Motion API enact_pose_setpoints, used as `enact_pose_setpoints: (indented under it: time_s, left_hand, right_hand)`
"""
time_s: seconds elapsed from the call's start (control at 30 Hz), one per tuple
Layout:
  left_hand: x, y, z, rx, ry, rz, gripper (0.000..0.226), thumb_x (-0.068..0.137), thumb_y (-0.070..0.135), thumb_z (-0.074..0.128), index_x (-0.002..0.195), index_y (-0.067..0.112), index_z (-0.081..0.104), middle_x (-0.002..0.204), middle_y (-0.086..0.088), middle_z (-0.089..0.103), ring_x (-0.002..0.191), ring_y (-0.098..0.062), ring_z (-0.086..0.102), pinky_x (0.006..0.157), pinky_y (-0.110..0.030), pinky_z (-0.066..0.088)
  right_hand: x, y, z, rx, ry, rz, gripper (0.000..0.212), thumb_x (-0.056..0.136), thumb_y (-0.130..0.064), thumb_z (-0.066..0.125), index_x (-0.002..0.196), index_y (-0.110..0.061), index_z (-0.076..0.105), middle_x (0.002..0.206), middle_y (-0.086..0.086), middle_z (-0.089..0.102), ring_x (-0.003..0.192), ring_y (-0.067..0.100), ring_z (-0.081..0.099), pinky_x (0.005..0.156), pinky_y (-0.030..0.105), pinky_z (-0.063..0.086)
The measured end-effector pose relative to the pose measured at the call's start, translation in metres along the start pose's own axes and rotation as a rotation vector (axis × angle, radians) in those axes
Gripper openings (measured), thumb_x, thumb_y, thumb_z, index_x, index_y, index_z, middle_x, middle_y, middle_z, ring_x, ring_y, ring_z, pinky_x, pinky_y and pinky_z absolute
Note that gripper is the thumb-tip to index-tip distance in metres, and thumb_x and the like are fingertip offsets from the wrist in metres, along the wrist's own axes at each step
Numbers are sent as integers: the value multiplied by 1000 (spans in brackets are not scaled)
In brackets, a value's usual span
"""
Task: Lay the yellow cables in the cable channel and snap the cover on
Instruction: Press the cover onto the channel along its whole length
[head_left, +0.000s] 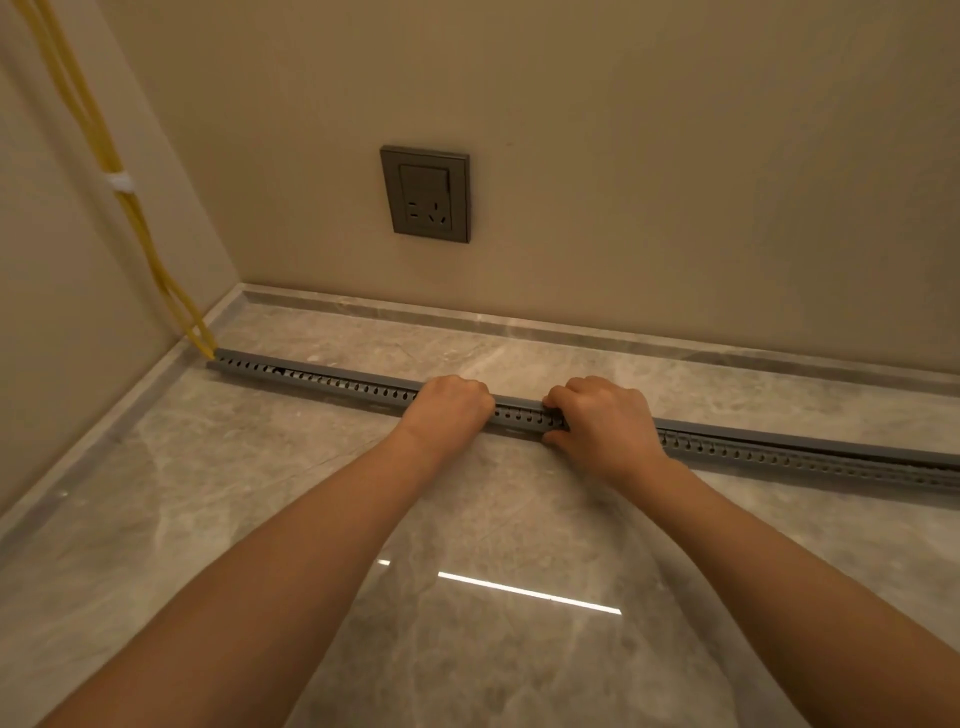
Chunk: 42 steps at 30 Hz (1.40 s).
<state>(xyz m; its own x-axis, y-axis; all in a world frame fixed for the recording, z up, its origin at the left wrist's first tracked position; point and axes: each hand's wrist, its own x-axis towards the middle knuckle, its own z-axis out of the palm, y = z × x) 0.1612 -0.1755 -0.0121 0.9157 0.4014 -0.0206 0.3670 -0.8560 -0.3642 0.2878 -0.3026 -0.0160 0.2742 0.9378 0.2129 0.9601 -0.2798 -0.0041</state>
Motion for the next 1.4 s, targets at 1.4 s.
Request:
enact_pose_setpoints:
  time_s: [1.4]
  left_hand:
    - [16, 37, -29, -63, 13, 109, 21, 97, 15, 41, 110, 7, 55, 108, -9, 62, 97, -26, 60, 77, -33, 45]
  right_hand:
    - [-13, 12, 5, 212, 93, 63, 25, 82, -34, 62, 102, -19, 64, 95, -1, 65, 90, 19, 55, 66, 31, 42]
